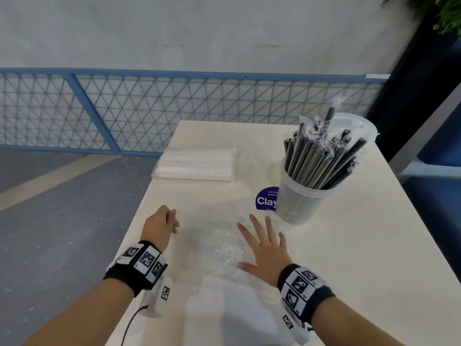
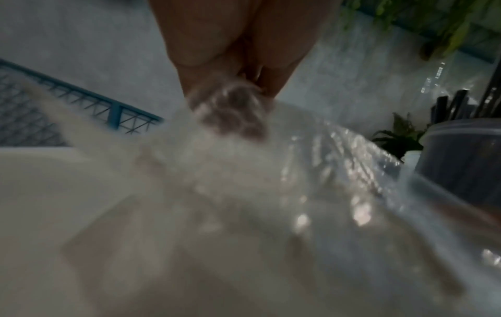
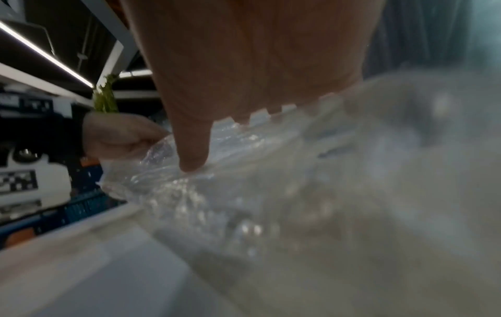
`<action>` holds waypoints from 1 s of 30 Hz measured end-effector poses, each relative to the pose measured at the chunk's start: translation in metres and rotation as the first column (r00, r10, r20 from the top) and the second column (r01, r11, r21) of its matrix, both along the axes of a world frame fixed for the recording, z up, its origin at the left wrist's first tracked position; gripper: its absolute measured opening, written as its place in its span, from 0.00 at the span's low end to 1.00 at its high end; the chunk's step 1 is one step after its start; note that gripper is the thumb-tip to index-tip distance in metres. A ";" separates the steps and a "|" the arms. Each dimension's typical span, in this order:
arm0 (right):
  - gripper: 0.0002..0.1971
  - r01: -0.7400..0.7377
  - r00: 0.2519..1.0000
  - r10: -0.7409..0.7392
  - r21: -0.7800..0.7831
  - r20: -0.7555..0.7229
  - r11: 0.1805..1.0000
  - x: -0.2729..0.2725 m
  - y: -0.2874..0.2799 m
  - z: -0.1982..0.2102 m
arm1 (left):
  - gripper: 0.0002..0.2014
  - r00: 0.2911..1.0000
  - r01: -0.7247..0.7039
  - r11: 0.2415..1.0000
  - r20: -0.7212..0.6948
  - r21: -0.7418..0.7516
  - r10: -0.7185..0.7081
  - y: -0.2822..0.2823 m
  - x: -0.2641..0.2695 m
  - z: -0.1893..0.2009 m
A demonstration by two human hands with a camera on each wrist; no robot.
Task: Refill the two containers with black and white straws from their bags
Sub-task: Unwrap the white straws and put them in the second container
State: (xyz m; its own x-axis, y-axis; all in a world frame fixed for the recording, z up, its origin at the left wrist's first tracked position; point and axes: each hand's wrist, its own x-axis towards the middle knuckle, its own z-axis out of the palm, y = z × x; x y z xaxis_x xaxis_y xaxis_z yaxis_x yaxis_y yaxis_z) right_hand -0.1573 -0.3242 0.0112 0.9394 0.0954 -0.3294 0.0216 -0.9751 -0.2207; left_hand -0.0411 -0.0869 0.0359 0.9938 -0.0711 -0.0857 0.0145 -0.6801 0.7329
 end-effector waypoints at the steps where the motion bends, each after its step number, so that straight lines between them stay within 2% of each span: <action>1: 0.46 -0.002 0.998 -0.001 -0.046 -0.065 0.999 0.000 -0.001 -0.008 | 0.13 0.999 -0.019 0.999 -0.030 -0.031 0.018 -0.003 0.000 -0.003; 3: 0.48 -0.003 0.987 -0.015 -0.111 -0.160 0.994 0.002 -0.003 -0.019 | 0.10 0.994 -0.038 0.995 -0.108 -0.096 0.028 -0.011 -0.002 -0.005; 5: 0.48 -0.037 0.976 0.004 -0.150 -0.220 0.988 0.004 -0.003 -0.023 | 0.12 0.989 -0.008 0.994 -0.145 -0.107 -0.007 -0.021 -0.003 -0.005; 7: 0.47 -0.085 0.961 0.039 -0.160 -0.274 0.983 0.008 -0.001 -0.024 | 0.16 0.993 0.078 0.996 -0.083 -0.049 -0.082 -0.031 -0.002 -0.007; 9: 0.51 -0.118 0.946 0.066 -0.146 -0.316 0.982 0.011 0.000 -0.023 | 0.19 0.993 0.114 0.992 0.009 0.048 -0.115 -0.037 0.002 -0.012; 11: 0.52 -0.125 0.939 0.078 -0.121 -0.334 0.985 0.011 -0.004 -0.025 | 0.14 0.999 0.040 0.996 0.029 0.081 -0.043 -0.033 0.011 -0.017; 14: 0.51 -0.115 0.935 0.077 -0.092 -0.346 0.989 0.007 -0.014 -0.027 | 0.08 0.993 -0.106 0.989 -0.031 0.103 0.110 -0.018 0.021 -0.023; 16: 0.54 -0.111 0.935 0.073 -0.090 -0.347 0.990 0.007 -0.017 -0.027 | 0.13 0.994 -0.098 0.954 -0.008 0.285 0.105 -0.017 0.020 -0.023; 17: 0.55 -0.110 0.934 0.072 -0.089 -0.350 0.990 0.008 -0.016 -0.026 | 0.17 0.998 -0.053 0.909 0.061 0.412 0.031 -0.022 0.017 -0.019; 18: 0.55 -0.112 0.932 0.072 -0.092 -0.355 0.989 0.009 -0.016 -0.026 | 0.22 0.983 0.032 0.848 0.138 0.529 -0.124 -0.031 0.010 -0.015; 19: 0.54 -0.114 0.929 0.072 -0.096 -0.363 0.989 0.011 -0.016 -0.026 | 0.27 0.925 0.175 0.761 0.161 0.625 -0.345 -0.040 0.002 -0.010; 20: 0.52 -0.117 0.926 0.072 -0.100 -0.371 0.988 0.011 -0.016 -0.026 | 0.33 0.820 0.343 0.622 0.097 0.704 -0.563 -0.049 -0.009 -0.007; 21: 0.49 -0.119 0.925 0.074 -0.101 -0.372 0.988 0.011 -0.017 -0.026 | 0.39 0.707 0.491 0.474 -0.016 0.731 -0.707 -0.055 -0.017 -0.010; 22: 0.47 -0.117 0.928 0.074 -0.097 -0.365 0.988 0.011 -0.017 -0.026 | 0.43 0.634 0.582 0.351 -0.139 0.734 -0.761 -0.057 -0.024 -0.015; 23: 0.47 -0.115 0.931 0.074 -0.093 -0.358 0.989 0.011 -0.017 -0.028 | 0.47 0.620 0.646 0.289 -0.265 0.707 -0.738 -0.054 -0.027 -0.024; 24: 0.48 -0.115 0.932 0.075 -0.092 -0.355 0.989 0.011 -0.018 -0.029 | 0.52 0.640 0.695 0.287 -0.384 0.660 -0.666 -0.048 -0.026 -0.031; 26: 0.52 -0.113 0.930 0.077 -0.082 -0.358 0.990 0.012 -0.019 -0.030 | 0.61 0.666 0.738 0.346 -0.544 0.579 -0.511 -0.032 -0.017 -0.039; 27: 0.53 -0.112 0.930 0.079 -0.073 -0.358 0.991 0.013 -0.020 -0.030 | 0.64 0.664 0.745 0.364 -0.575 0.559 -0.477 -0.025 -0.013 -0.039; 30: 0.57 -0.105 0.932 0.079 -0.053 -0.353 0.993 0.011 -0.026 -0.030 | 0.68 0.651 0.758 0.354 -0.609 0.548 -0.452 -0.010 -0.004 -0.036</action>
